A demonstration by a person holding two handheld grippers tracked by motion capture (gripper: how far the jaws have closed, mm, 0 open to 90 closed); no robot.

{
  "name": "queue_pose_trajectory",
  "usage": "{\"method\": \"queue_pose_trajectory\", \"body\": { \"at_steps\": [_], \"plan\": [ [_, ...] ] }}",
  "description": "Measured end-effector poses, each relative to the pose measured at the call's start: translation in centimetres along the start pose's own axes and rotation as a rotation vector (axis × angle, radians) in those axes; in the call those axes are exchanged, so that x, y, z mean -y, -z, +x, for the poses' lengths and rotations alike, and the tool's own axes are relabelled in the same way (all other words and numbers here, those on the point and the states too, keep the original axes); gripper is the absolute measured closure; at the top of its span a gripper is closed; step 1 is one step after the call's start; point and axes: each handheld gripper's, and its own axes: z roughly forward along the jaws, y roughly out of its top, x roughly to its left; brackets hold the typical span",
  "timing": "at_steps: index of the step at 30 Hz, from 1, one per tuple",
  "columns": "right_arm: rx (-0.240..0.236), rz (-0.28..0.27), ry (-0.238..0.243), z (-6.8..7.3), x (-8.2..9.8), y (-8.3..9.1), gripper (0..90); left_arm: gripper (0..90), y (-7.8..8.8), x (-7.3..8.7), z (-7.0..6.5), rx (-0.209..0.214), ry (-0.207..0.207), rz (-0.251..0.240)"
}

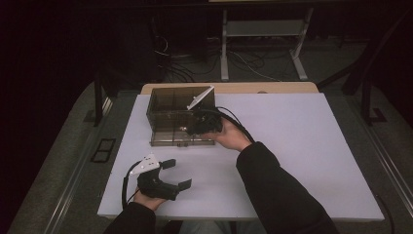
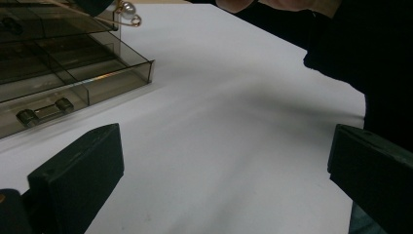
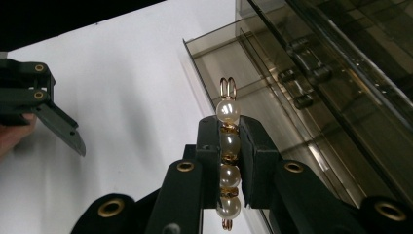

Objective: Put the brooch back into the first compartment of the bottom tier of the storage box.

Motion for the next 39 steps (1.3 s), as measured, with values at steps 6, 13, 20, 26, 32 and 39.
{"method": "queue_pose_trajectory", "body": {
  "at_steps": [6,13,20,26,32,39],
  "plan": [
    [-0.01,0.001,-0.006,0.1,-0.4,-1.4,78.9,0.0,0.0,0.0,0.0,0.001,-0.003,0.0],
    [-0.025,-0.008,-0.02,0.0,-0.8,-3.0,78.8,0.0,0.0,0.0,0.0,0.003,0.0,-0.001],
    [-0.019,0.01,-0.023,0.0,-1.1,-4.5,78.9,0.0,0.0,0.0,0.0,0.005,-0.007,0.0],
    [-0.023,0.018,-0.028,0.3,-1.5,-5.5,78.9,0.0,0.0,0.0,0.0,0.008,-0.002,-0.003],
    [-0.023,0.015,-0.02,0.5,-2.2,-6.0,78.8,0.0,0.0,0.0,0.0,0.008,-0.002,-0.004],
    [-0.03,-0.002,-0.027,0.3,-2.7,-6.7,78.8,0.0,0.1,-0.1,0.0,0.009,0.0,-0.005]
  ]
}}
